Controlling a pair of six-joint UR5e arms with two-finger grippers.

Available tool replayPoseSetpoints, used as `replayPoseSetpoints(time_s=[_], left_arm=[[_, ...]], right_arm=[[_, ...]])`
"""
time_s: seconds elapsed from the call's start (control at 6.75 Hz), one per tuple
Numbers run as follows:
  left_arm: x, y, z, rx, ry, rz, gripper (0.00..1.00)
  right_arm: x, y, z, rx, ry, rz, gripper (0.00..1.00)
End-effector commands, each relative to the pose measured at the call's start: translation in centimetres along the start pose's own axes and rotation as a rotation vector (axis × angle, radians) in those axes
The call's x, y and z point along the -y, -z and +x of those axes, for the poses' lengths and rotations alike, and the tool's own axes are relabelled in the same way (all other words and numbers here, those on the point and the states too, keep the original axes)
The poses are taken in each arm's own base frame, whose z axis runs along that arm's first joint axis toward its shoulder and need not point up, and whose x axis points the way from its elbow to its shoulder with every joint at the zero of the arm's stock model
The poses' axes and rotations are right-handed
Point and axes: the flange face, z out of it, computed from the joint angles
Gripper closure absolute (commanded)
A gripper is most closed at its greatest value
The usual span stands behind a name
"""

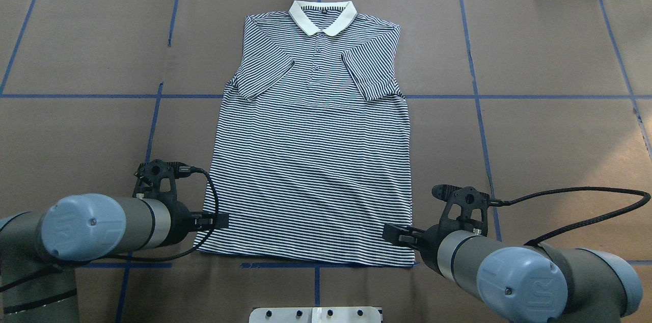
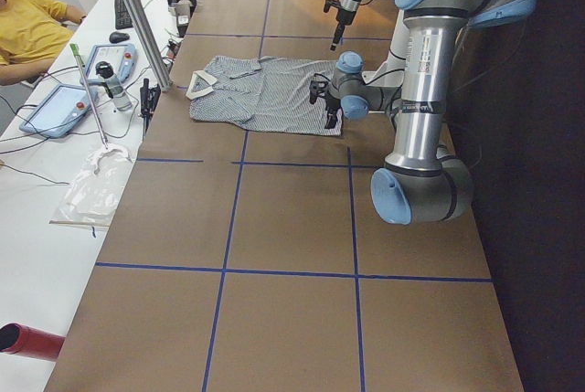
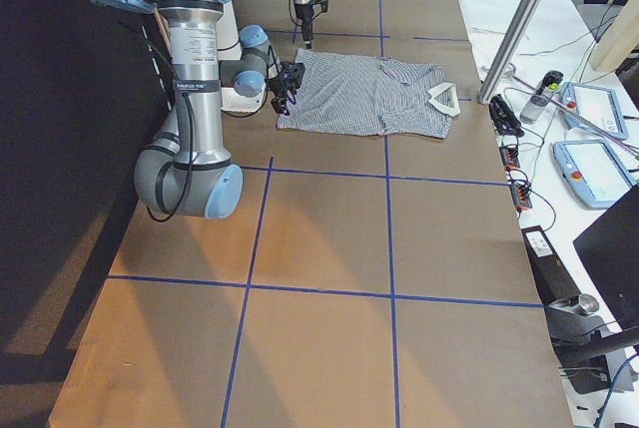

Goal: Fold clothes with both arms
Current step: 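Move both grippers to the shirt hem corners nearest the robot, then grasp the hem corners with both grippers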

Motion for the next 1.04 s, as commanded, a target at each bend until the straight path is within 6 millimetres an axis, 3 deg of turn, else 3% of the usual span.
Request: replayPoseSetpoints(time_s=[0.0,0.74,0.89], left_arm=[[-2.7,-1.3,-0.6,0.032,0.025,-0.002,0.33],[-2.8,-2.3,-1.3,0.059,0.026,-0.005,0.56],[-2.9,-2.5,-1.4,0.067,0.025,-0.007,0.75]], right_arm=[[-0.3,0.0,0.0,0.003,0.000,0.013,0.03],[-0.6,-0.1,-0.1,0.003,0.000,0.021,0.02],[-0.6,-0.1,-0.1,0.003,0.000,0.021,0.02]])
